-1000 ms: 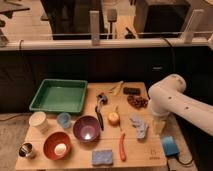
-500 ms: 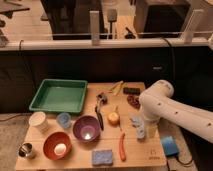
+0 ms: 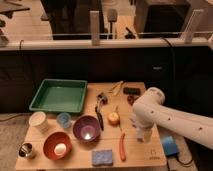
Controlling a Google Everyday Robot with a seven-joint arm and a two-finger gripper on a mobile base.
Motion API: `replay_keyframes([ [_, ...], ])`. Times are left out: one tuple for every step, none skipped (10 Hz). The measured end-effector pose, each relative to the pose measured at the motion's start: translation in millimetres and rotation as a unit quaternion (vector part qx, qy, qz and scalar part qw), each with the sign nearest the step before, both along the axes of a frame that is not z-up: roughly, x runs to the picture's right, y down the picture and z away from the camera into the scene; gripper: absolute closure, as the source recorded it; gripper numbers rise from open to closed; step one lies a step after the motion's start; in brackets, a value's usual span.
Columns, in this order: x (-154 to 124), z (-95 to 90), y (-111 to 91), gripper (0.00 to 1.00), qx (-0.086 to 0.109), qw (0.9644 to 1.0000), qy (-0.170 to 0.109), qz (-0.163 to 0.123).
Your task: Place pepper in plastic cup
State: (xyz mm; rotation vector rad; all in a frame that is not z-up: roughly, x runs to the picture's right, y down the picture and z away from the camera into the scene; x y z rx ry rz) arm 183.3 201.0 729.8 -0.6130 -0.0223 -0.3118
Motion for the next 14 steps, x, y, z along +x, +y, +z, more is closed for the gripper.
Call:
replay_keyframes([
  [-1.3,4.2,7.2,0.20,-0.001,0.9999,-0.007,-0.009],
  [-4.2,6.5,11.2,0.20,-0.002,0.9998,-0.012,-0.018],
  [-10.3,8.8,15.4,0.20,-0.002,0.9994,-0.019,-0.028],
  [-15.2,11.0,18.8,0.20,-0.003,0.9989,-0.028,-0.038],
  [-15.3,12.4,21.9,0.20,-0.004,0.9985,-0.033,-0.043],
  [-15.3,14.4,25.1,0.20,-0.004,0.9979,-0.040,-0.051],
  [-16.7,16.2,27.9,0.20,-0.005,0.9972,-0.046,-0.059],
  [-19.9,18.0,31.7,0.20,-0.006,0.9962,-0.054,-0.068],
  [-22.0,18.9,33.8,0.20,-0.006,0.9955,-0.059,-0.073],
  [-24.6,20.0,36.4,0.20,-0.008,0.9946,-0.066,-0.080],
  [-27.7,21.9,41.0,0.20,-0.009,0.9927,-0.077,-0.092],
  [-28.9,22.7,44.7,0.20,-0.011,0.9915,-0.084,-0.099],
  [-31.9,23.4,46.6,0.20,-0.013,0.9899,-0.092,-0.107],
  [-36.5,25.4,50.2,0.20,-0.015,0.9872,-0.105,-0.119],
])
